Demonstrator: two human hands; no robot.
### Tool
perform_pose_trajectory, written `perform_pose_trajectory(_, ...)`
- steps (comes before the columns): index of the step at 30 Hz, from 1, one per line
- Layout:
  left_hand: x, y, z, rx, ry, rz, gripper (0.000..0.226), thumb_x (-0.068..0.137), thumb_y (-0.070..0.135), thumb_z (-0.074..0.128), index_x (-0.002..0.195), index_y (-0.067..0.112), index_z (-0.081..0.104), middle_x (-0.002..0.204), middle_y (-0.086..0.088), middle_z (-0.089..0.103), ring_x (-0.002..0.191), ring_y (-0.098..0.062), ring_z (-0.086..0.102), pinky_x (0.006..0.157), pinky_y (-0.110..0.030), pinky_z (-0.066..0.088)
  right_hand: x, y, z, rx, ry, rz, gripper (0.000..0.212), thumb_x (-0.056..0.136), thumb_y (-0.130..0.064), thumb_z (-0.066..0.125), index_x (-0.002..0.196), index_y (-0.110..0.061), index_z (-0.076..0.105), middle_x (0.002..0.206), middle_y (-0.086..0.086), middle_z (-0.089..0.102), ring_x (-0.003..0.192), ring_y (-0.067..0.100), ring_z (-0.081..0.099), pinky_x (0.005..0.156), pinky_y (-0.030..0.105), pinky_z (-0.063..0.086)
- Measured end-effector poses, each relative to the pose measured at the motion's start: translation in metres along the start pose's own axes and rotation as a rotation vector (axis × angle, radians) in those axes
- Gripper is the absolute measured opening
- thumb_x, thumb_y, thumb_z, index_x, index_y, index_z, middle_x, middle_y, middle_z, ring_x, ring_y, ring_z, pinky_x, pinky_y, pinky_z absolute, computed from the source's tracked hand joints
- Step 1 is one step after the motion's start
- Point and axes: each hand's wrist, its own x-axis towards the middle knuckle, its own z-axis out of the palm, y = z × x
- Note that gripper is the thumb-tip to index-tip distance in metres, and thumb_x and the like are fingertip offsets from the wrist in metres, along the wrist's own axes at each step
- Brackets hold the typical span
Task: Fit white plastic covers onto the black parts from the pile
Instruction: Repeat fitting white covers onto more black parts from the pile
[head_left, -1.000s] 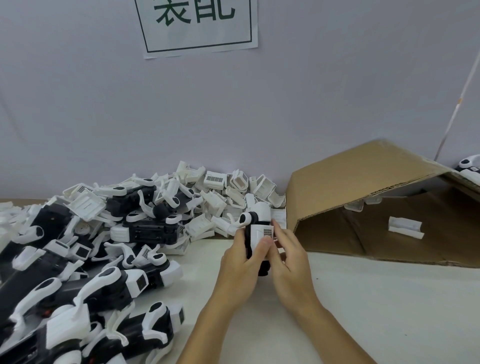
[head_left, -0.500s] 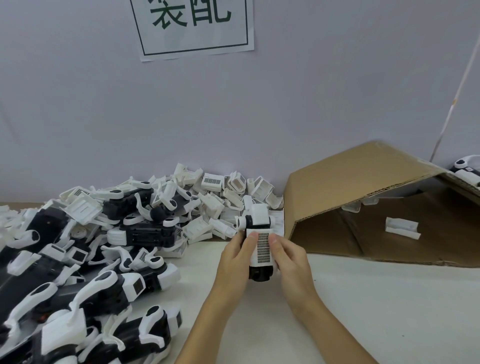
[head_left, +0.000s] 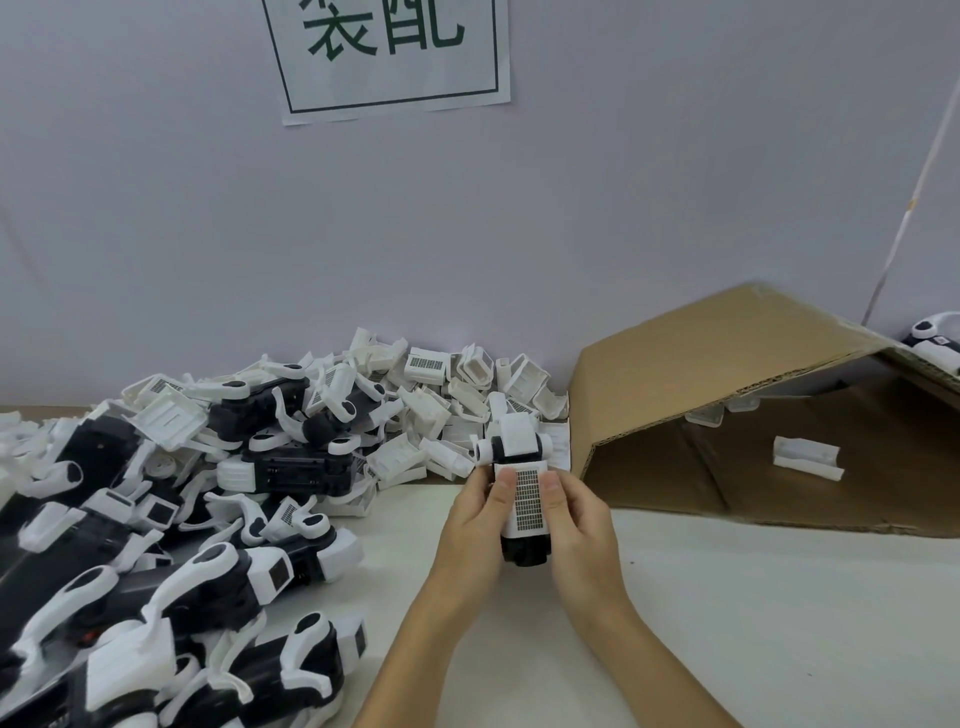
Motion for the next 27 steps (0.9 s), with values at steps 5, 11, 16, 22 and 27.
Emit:
perform_pose_trajectory(5, 0.0004, -0.0014, -0.0007, -0.042, -0.002, -0.022, 0.026, 0.104, 0.022, 0.043, 0.117, 0.015, 0.064, 0.098, 0.001, 0.075, 0.088, -0.009, 0.072, 0.068, -0.021, 0.055, 0.0001, -0.0015, -0.0005, 0.057, -0.03, 0.025, 0.039, 0.09, -0.044, 0.051, 0.103, -0.016, 0.075, 0.092, 0.003, 0.076, 0.086, 0.016, 0.073, 0.069, 0.024, 0.057)
perform_pose_trajectory(11, 0.0018, -0.0054, -0.001, -0.015, 0.026, 0.022, 0.031, 0.092, 0.037, 0.051, 0.107, 0.016, 0.068, 0.093, 0.0, 0.076, 0.088, -0.013, 0.072, 0.071, -0.024, 0.057, 0.0008, -0.0045, -0.0028, 0.041, -0.015, 0.019, 0.036, 0.09, -0.04, 0.056, 0.097, -0.014, 0.079, 0.088, 0.006, 0.078, 0.085, 0.017, 0.075, 0.066, 0.021, 0.056)
perform_pose_trajectory(16, 0.0057, -0.0091, 0.0008, 0.149, 0.123, 0.043, 0.027, 0.103, 0.033, 0.046, 0.1, 0.02, 0.069, 0.09, -0.001, 0.076, 0.085, -0.016, 0.073, 0.073, -0.029, 0.057, 0.0013, -0.005, -0.0027, 0.017, 0.007, 0.001, 0.033, 0.087, -0.038, 0.059, 0.09, -0.012, 0.079, 0.083, 0.003, 0.078, 0.08, 0.013, 0.075, 0.065, 0.019, 0.055)
perform_pose_trajectory(22, 0.0059, -0.0066, -0.0002, 0.198, 0.183, 0.029, 0.03, 0.105, 0.028, 0.045, 0.093, 0.021, 0.072, 0.085, 0.001, 0.076, 0.079, -0.013, 0.072, 0.067, -0.022, 0.055, 0.0002, -0.0026, -0.0003, -0.014, 0.021, -0.007, 0.039, 0.086, -0.041, 0.058, 0.094, -0.009, 0.079, 0.084, 0.001, 0.078, 0.083, 0.013, 0.075, 0.067, 0.018, 0.055)
perform_pose_trajectory(27, 0.0065, -0.0044, 0.0017, 0.097, 0.18, -0.043, 0.031, 0.105, 0.03, 0.046, 0.099, 0.014, 0.072, 0.095, -0.011, 0.076, 0.092, -0.026, 0.072, 0.083, -0.041, 0.057, 0.001, -0.0038, -0.0002, 0.015, -0.044, 0.075, 0.044, 0.088, -0.045, 0.053, 0.099, -0.01, 0.078, 0.089, 0.004, 0.078, 0.086, 0.014, 0.075, 0.068, 0.018, 0.055)
